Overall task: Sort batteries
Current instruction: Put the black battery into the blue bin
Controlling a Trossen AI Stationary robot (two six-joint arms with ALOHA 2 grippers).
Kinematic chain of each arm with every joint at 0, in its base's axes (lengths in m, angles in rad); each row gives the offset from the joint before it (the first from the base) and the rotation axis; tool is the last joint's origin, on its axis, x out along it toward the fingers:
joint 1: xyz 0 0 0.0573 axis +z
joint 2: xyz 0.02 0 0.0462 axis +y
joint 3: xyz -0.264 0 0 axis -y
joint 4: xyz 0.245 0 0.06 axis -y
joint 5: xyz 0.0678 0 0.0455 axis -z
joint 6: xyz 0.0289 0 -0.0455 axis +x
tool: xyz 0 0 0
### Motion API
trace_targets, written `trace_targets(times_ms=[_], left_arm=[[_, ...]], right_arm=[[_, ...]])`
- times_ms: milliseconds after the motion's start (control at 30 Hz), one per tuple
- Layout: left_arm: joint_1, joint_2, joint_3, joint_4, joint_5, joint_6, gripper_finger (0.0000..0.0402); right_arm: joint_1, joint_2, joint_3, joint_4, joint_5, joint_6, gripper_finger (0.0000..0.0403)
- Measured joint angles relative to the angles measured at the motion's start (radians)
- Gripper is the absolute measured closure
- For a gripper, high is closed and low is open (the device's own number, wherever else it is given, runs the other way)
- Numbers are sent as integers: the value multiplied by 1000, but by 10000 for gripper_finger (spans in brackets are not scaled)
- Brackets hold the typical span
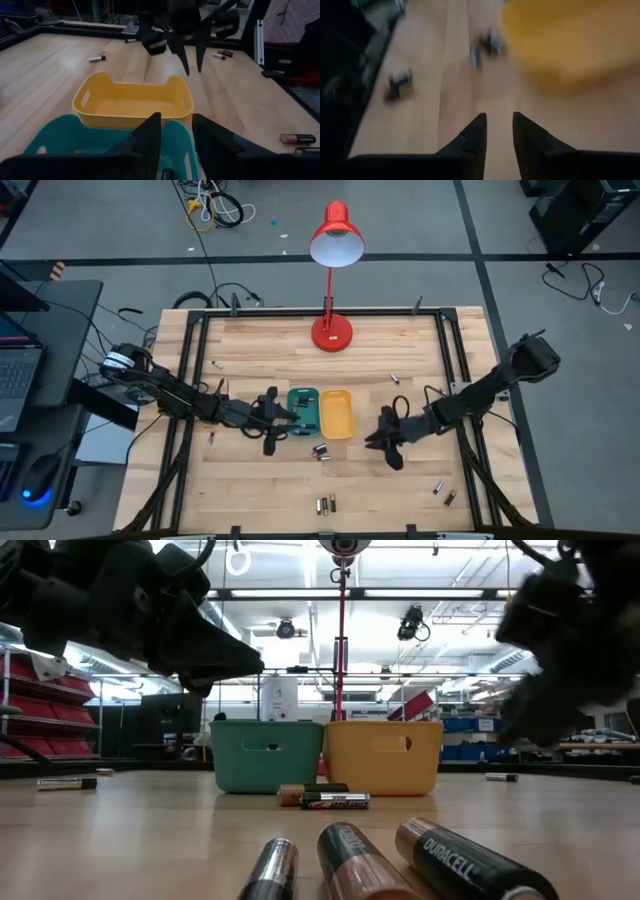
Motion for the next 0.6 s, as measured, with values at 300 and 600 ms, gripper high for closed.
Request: trace_targets(times_ms=[300, 600], left_arm=[[-1, 0, 0, 21, 0, 0, 275], [-1, 0, 0, 46, 0, 0, 275]], right_arm=[[123, -5, 38, -216, -124, 293, 331], [189, -5, 255, -689, -212, 416, 331]])
